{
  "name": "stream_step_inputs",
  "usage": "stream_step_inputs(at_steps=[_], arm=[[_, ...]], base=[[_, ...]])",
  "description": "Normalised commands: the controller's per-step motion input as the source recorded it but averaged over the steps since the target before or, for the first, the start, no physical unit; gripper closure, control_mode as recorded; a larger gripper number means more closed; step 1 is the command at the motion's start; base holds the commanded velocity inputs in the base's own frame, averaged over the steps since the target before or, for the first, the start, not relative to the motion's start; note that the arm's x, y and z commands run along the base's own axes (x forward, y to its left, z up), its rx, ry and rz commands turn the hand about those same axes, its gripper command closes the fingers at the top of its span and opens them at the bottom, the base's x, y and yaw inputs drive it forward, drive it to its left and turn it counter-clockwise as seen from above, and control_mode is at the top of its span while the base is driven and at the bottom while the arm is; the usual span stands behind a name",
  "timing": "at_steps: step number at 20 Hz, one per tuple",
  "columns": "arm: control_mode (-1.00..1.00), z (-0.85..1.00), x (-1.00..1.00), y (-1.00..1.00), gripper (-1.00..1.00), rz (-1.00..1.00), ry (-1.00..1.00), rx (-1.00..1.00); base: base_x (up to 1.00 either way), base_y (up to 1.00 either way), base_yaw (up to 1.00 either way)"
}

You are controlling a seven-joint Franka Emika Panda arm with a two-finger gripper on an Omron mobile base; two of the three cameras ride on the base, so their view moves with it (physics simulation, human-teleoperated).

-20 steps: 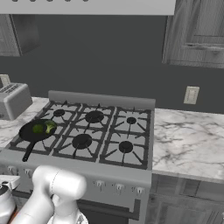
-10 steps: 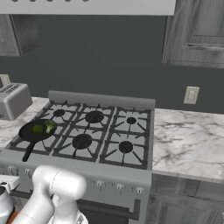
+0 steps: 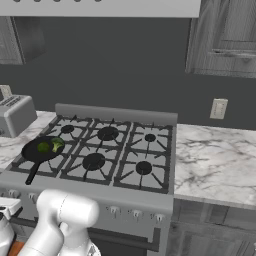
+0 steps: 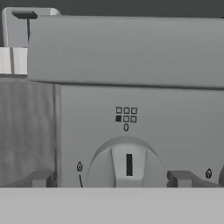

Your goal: Put the lime and broccoli in the pan. Then turn on the front left burner and set the heat to medium.

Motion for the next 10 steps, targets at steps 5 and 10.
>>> stream_step_inputs(at_steps=[5, 10], arm=[[-1.0, 0.02, 0.15, 0.0, -1.0, 0.0, 0.0, 0.0], [-1.0, -0.08, 0.32, -0.1, -1.0, 0.0, 0.0, 0.0]], base=[[0.0, 0.0, 0.0], [0.0, 0.0, 0.0]])
